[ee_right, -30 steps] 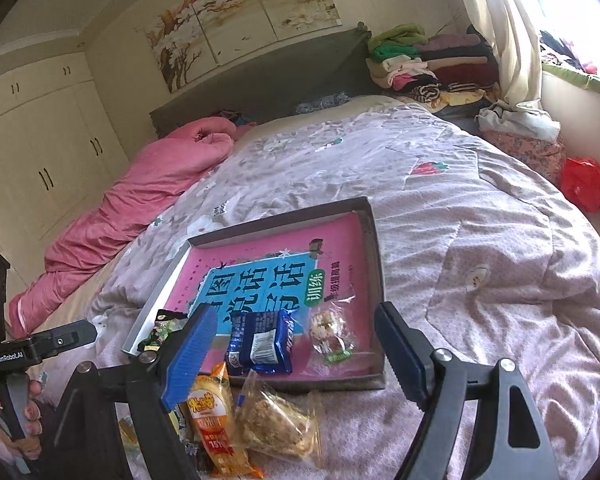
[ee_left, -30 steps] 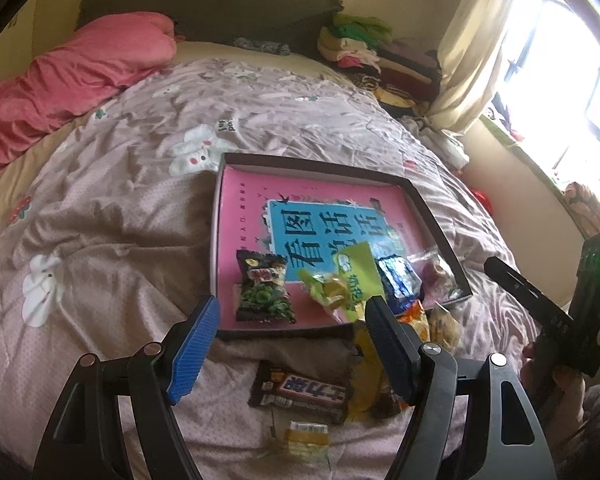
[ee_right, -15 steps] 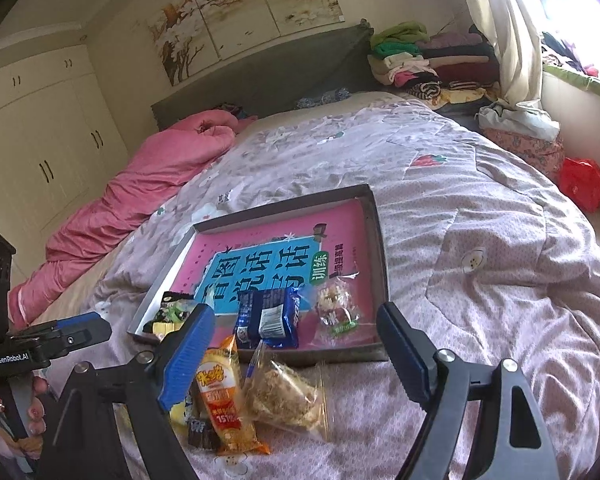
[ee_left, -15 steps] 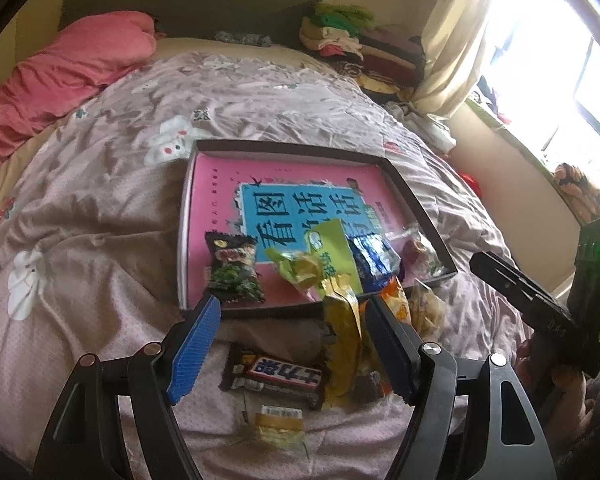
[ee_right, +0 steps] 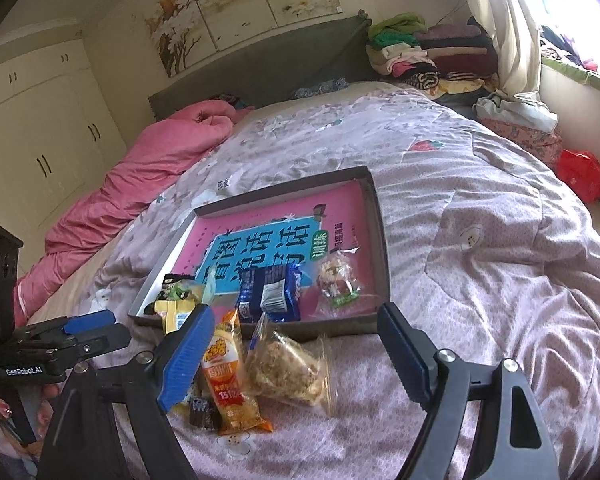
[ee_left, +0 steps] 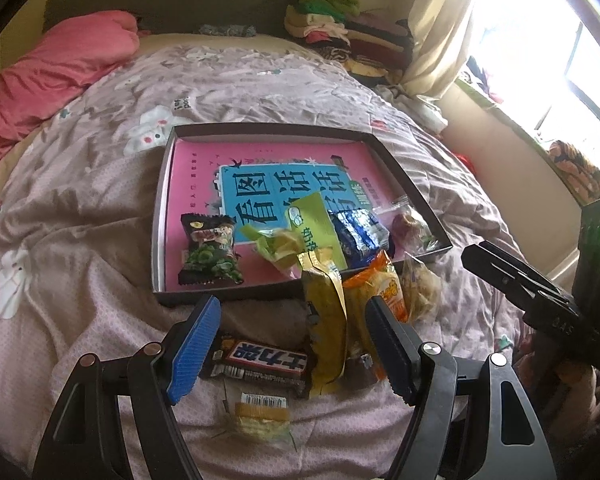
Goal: Organize snacks
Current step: 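Close the left tool on the long gold bag while the right tool grasps the clear crumb-snack bag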
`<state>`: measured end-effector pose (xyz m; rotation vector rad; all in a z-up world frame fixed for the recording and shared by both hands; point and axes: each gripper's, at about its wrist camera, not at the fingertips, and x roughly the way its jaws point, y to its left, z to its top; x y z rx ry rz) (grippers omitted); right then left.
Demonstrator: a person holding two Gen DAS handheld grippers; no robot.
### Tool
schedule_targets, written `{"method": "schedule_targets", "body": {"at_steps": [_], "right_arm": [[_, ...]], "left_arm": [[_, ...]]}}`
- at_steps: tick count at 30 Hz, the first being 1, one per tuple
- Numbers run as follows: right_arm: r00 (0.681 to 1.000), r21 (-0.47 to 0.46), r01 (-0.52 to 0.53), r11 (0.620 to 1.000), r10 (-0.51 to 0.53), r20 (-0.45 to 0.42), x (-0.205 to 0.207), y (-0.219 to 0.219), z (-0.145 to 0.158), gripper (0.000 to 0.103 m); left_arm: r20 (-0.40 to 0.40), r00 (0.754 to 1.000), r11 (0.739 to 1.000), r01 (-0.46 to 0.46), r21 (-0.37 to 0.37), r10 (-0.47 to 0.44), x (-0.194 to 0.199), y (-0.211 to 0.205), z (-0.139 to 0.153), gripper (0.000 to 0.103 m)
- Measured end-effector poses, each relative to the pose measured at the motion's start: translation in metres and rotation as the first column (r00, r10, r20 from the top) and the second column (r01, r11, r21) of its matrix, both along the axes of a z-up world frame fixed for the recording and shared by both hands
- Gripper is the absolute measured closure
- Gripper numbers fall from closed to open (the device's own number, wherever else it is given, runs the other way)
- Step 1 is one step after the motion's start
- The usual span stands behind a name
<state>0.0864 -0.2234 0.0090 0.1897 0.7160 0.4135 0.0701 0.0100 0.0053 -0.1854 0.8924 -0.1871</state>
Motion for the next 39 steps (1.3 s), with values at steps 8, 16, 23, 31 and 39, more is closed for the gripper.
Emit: {"method": "schedule_targets", "body": {"at_steps": [8,16,23,31,39], "right_arm": [[0.998,0.007,-0.01,1.0,0.011,-0.057,-0.003,0.006,-0.009,0.02],[0.989,0.011,-0.013,1.0,0.015,-0.144,0.001,0.009,-0.027,0.02],[0.975,0.063,0.011,0.998,0.003,-0.221,0.009,0.006,-0.043,0.02],[0.96,0.091,0.057,0.994,-0.03,-0.277,0.021,0.004,-0.058,0.02],[0.96,0.067,0.051,0.996,-0.031,-0.28,0.027,0.014,-0.064,0.025]], "left_arm": [[-0.033,0.999,1.0,0.022,0.011,-0.022,0.001,-0.008,-0.009,0.027],[-0.058,0.997,0.999,0.049,0.015,-0.048,0.001,-0.017,-0.019,0.027],[-0.07,0.996,0.998,0.058,0.013,-0.057,0.003,-0.02,-0.025,0.027],[-0.073,0.996,0.998,0.062,0.021,-0.061,0.009,-0.022,-0.032,0.027],[-0.082,0.995,0.998,0.051,0.046,-0.047,0.019,-0.025,-0.04,0.027]]}}
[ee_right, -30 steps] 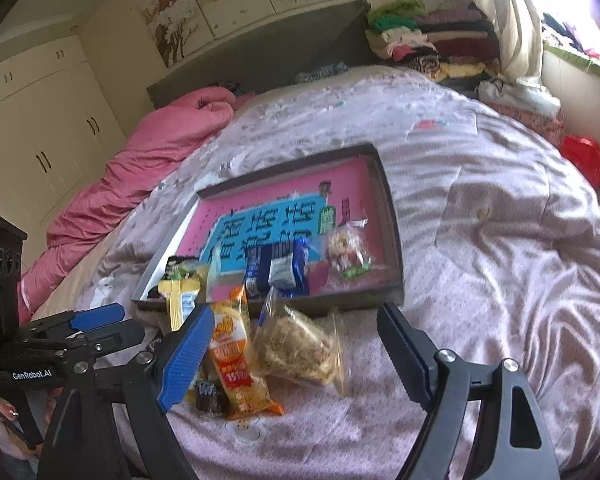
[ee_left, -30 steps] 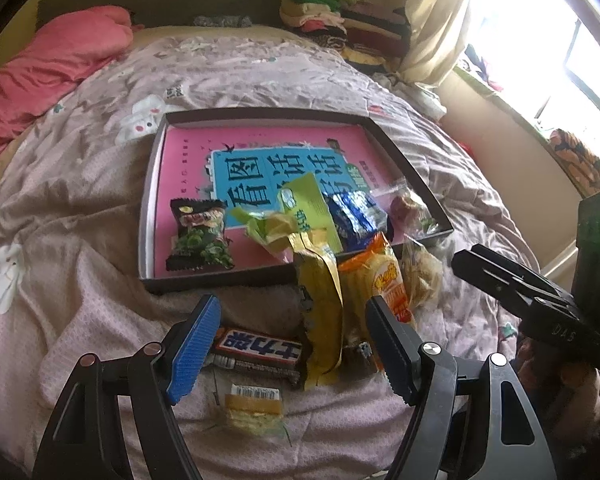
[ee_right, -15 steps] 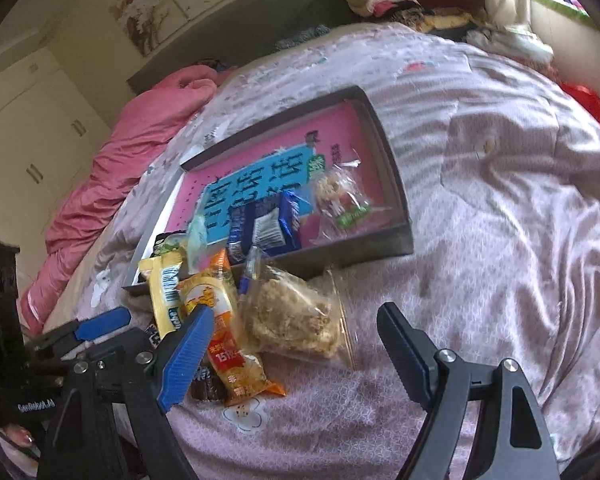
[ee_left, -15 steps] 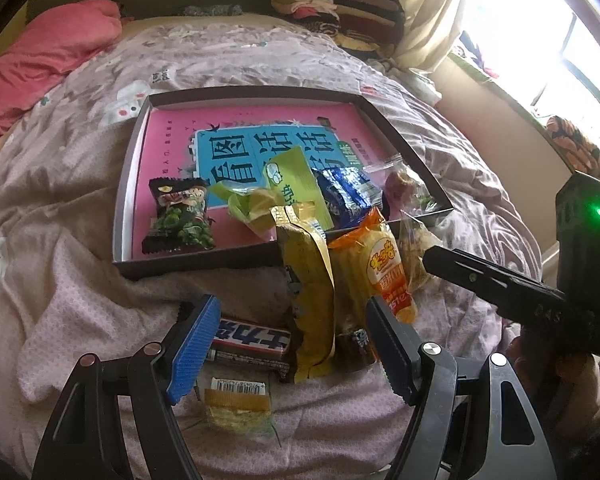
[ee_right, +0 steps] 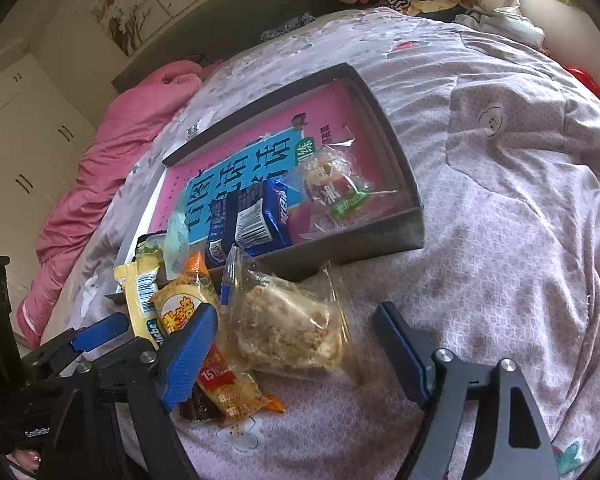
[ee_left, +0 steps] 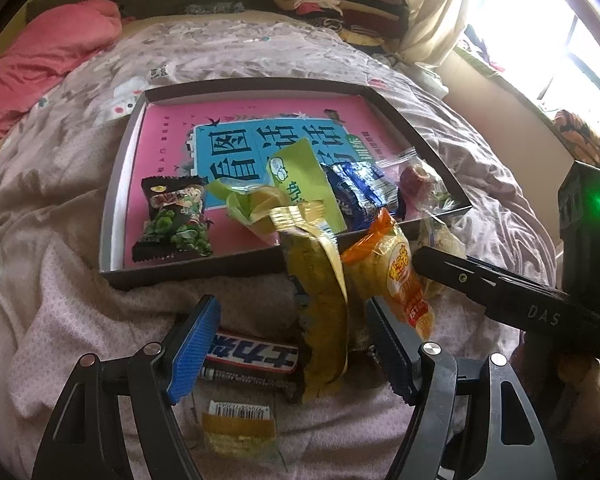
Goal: Organize snacks
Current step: 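Close the left tool on the long gold bag while the right tool grasps the clear crumb-snack bag, then lift the gold bag with the left tool while the right tool carries the clear bag over the tray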
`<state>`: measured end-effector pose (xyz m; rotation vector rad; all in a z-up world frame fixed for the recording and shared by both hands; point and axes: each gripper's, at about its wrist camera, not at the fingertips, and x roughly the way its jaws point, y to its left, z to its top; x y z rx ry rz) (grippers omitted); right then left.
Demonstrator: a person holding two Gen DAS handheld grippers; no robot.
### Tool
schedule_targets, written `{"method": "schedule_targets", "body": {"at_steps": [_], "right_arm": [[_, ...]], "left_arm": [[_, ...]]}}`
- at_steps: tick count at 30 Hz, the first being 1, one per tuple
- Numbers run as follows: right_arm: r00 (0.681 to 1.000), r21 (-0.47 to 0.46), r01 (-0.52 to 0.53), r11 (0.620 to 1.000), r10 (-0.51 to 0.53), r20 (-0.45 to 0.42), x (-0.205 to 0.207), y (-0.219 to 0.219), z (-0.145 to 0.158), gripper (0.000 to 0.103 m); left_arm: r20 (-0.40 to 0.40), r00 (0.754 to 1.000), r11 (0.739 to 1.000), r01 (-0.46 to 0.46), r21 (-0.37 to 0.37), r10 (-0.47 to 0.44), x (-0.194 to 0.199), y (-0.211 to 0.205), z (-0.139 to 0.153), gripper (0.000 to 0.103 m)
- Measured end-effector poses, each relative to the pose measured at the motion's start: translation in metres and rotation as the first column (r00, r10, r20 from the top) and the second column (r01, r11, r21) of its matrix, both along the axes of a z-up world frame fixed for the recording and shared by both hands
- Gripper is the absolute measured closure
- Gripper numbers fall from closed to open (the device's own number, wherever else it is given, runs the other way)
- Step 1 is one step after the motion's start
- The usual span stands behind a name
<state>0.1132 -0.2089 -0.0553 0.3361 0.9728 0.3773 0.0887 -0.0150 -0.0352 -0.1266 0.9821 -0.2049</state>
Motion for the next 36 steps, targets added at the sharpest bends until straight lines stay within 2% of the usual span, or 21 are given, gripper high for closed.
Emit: {"method": "schedule_targets", "body": {"at_steps": [3,9,11,15,19,22,27,36], "right_arm": [[1.0,-0.022,-0.003,1.0,0.003,-0.006,0.001,0.001,-0.002,0.034],[1.0,-0.047,-0.013,0.999,0.013,-0.003,0.0,0.002,-0.001,0.04],[1.0,-0.054,-0.018,0.998,0.018,0.003,-0.001,0.002,-0.001,0.048],[0.999,-0.09,-0.032,0.995,0.035,0.029,-0.003,0.006,0.003,0.049],[0.998,-0.084,-0.033,0.996,0.037,0.047,-0.005,0.005,0.007,0.05],[0.998,-0.082,-0.026,0.996,0.03,0.056,-0.006,0.003,0.011,0.05],[0.995,-0.089,-0.016,0.996,0.025,0.098,-0.01,0.0,0.02,0.05],[0.984,-0.113,-0.037,0.993,0.056,0.167,-0.016,0.006,0.032,0.05]], "left_arm": [[-0.004,1.0,1.0,0.004,-0.003,-0.004,0.002,-0.002,-0.003,0.027],[-0.008,1.0,1.0,0.004,-0.023,-0.004,0.008,-0.003,-0.007,0.027],[-0.013,1.0,0.999,0.001,-0.033,-0.002,0.01,-0.002,-0.009,0.027],[-0.028,1.0,0.998,-0.002,-0.063,0.0,0.014,0.0,-0.013,0.045],[-0.037,0.999,0.998,0.01,-0.059,-0.012,0.018,-0.006,-0.017,0.07],[-0.045,0.999,0.996,0.02,-0.084,-0.024,0.02,-0.008,-0.021,0.08],[-0.036,0.999,0.993,0.02,-0.115,-0.025,0.019,-0.004,-0.02,0.085],[0.002,1.0,0.989,0.007,-0.144,-0.007,0.012,0.005,-0.003,0.085]]}}
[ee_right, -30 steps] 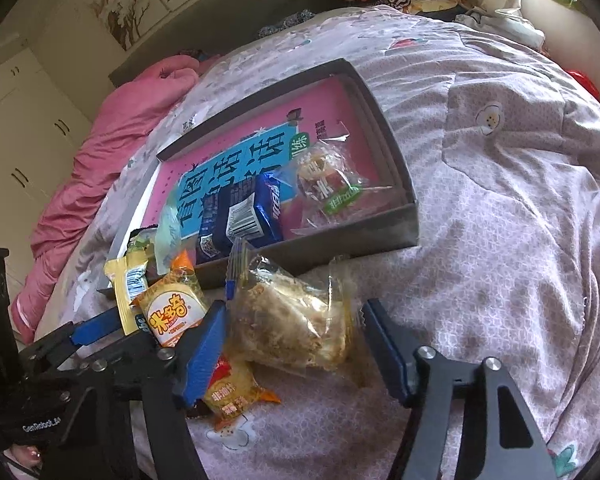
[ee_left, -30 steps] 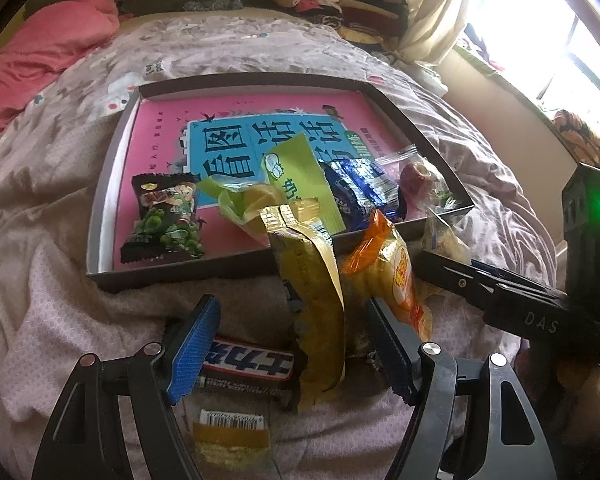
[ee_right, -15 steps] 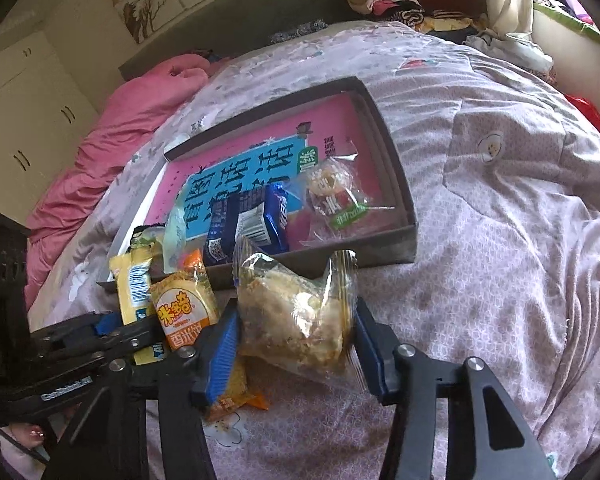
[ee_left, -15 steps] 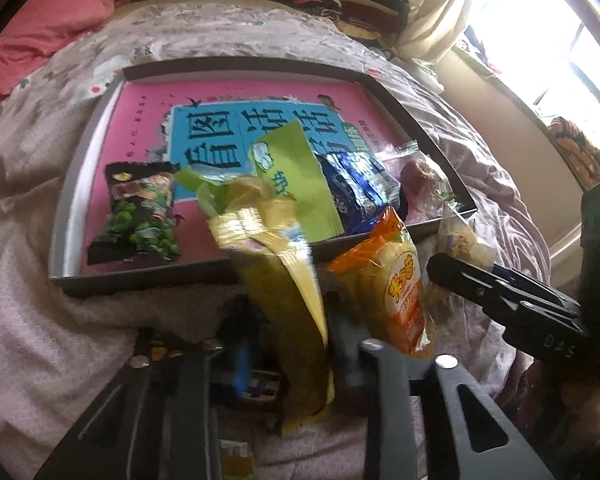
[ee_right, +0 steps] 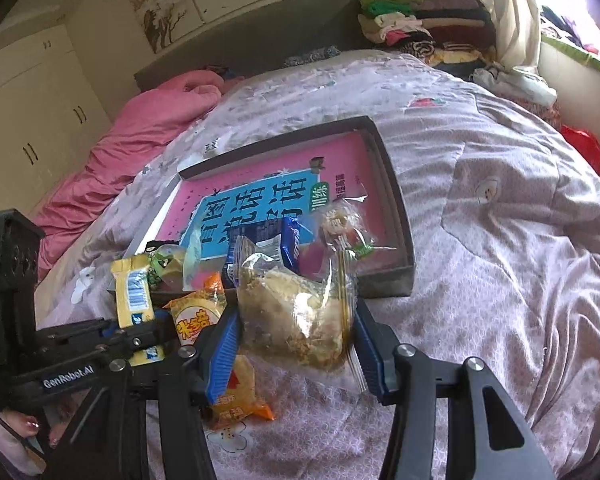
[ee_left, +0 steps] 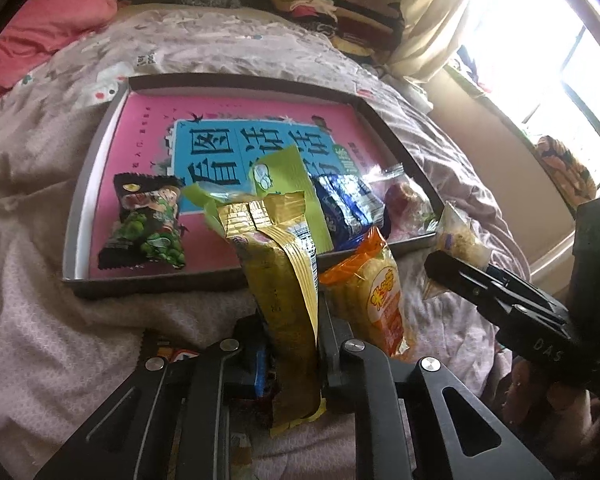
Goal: Organize snacks
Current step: 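Lift the gold bag with the left tool while the right tool carries the clear bag over the tray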
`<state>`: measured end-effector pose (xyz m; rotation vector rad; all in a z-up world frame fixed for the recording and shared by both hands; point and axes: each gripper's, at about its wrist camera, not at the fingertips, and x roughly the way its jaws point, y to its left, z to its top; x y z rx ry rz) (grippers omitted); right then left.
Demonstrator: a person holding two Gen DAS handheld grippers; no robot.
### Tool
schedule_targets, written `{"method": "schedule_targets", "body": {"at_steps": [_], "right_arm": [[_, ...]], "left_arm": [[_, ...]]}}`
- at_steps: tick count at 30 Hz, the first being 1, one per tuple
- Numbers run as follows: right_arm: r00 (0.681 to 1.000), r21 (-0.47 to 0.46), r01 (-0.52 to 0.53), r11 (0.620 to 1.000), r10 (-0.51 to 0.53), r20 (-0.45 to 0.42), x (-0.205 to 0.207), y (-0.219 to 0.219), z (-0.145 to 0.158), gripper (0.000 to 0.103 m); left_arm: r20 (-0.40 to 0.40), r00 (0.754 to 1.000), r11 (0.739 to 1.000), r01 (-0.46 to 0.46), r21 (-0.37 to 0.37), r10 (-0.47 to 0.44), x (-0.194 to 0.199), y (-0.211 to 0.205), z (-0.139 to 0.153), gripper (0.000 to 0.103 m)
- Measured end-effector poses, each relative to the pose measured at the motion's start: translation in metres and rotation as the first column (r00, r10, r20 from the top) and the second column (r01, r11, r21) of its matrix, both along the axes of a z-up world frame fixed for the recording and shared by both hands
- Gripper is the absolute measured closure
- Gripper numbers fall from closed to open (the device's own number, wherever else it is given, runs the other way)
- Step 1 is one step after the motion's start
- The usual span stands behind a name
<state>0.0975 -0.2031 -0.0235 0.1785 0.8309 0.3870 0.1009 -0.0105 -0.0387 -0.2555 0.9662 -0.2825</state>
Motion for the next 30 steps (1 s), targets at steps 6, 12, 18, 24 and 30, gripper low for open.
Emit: {"method": "schedule_targets", "body": {"at_steps": [6,12,18,24,30], "right_arm": [[1.0,-0.002,-0.006,1.0,0.006,0.017,0.0,0.001,0.003,0.05],[0.999,-0.013,-0.02,1.0,0.021,0.032,-0.001,0.004,0.005,0.05],[0.999,-0.015,-0.024,1.0,0.025,0.048,-0.001,0.004,0.008,0.05],[0.997,-0.02,-0.025,0.999,0.026,0.067,-0.001,0.004,0.012,0.05],[0.997,-0.024,-0.022,0.999,0.024,0.076,0.0,0.005,0.013,0.05]], "left_arm": [[0.033,0.999,1.0,-0.021,-0.013,0.021,-0.008,0.011,0.016,0.085],[0.065,0.996,0.998,-0.059,-0.029,0.061,-0.012,0.025,0.029,0.085],[0.098,0.988,0.993,-0.113,-0.032,0.116,-0.012,0.042,0.039,0.085],[0.137,0.969,0.978,-0.202,-0.043,0.206,-0.008,0.068,0.049,0.085],[0.174,0.951,0.966,-0.251,-0.059,0.257,-0.001,0.078,0.057,0.085]]}}
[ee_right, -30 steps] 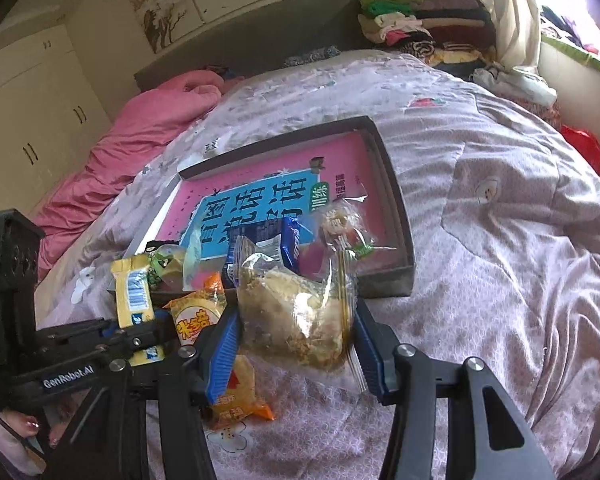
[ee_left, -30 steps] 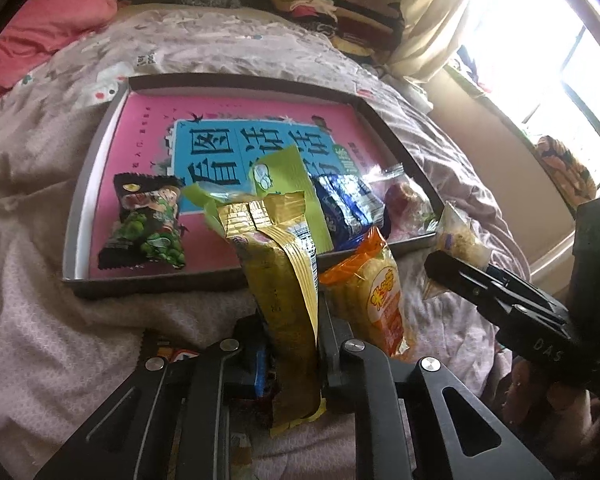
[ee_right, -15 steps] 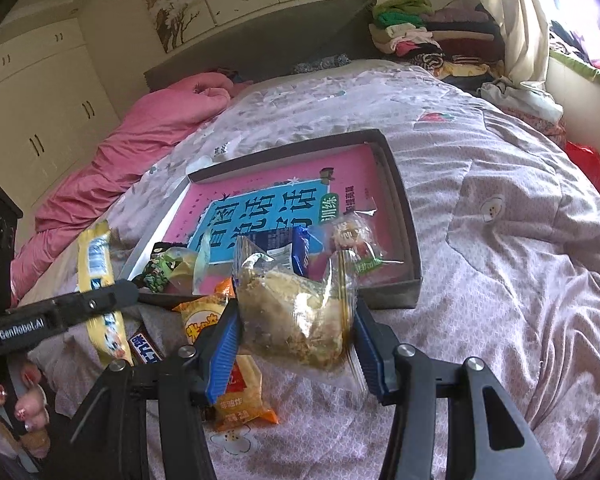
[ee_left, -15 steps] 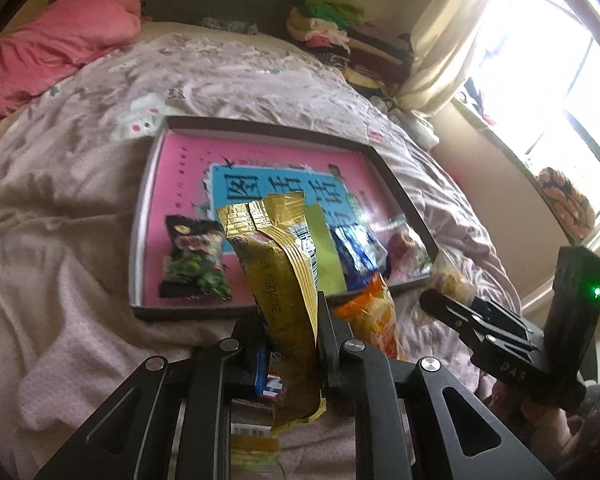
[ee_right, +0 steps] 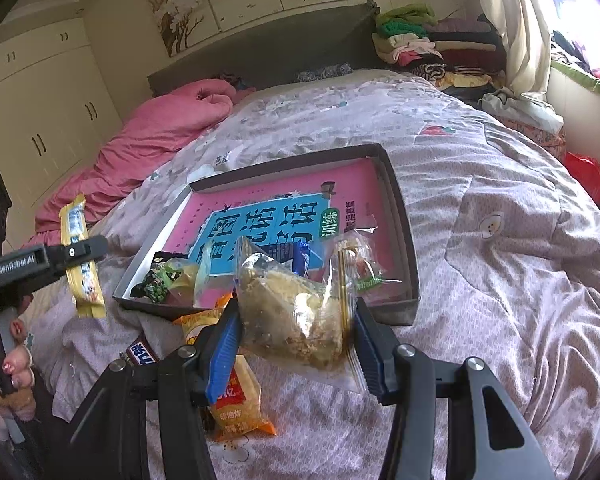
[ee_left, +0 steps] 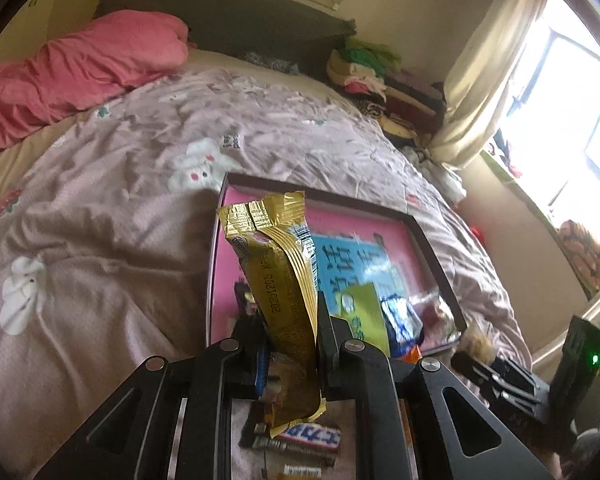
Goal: Organize snacks
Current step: 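Lift the gold bag with the left tool while the right tool carries the clear bag over the tray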
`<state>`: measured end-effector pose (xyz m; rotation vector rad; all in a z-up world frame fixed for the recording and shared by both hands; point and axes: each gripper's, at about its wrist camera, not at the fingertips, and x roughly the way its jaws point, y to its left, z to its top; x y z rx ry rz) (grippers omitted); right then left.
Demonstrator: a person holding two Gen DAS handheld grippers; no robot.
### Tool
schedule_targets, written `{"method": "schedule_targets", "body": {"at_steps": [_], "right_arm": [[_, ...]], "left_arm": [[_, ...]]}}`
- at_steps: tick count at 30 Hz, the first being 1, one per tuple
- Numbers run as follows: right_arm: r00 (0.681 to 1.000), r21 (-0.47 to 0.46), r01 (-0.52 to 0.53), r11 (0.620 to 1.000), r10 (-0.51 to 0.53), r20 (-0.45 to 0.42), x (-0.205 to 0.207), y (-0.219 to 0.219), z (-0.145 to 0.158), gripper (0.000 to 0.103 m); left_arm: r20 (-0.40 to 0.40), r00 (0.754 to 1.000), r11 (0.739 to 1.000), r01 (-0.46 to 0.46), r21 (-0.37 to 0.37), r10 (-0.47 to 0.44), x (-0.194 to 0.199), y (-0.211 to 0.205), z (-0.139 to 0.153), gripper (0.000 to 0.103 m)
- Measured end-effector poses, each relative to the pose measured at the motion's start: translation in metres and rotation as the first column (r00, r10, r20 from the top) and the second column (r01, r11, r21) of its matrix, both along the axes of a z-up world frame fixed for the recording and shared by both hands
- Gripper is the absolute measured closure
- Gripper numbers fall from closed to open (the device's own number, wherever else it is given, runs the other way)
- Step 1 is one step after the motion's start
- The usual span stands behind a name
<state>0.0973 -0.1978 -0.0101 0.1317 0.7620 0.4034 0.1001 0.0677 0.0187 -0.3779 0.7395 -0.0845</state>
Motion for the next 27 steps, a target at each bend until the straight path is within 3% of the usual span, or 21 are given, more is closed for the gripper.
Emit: {"method": "schedule_targets", "body": {"at_steps": [12,27], "right_arm": [[0.998,-0.016,0.012,1.0,-0.011,0.055,0.006,-0.002,0.009,0.05],[0.995,-0.022,0.041,0.999,-0.039,0.096,0.018,0.0,0.018,0.05]], "left_arm": [[0.033,0.999,1.0,-0.007,-0.013,0.007,0.025,-0.003,-0.005,0.085],[0.007,0.999,0.998,0.031,0.051,-0.032,0.046,-0.022,-0.025,0.085]]}}
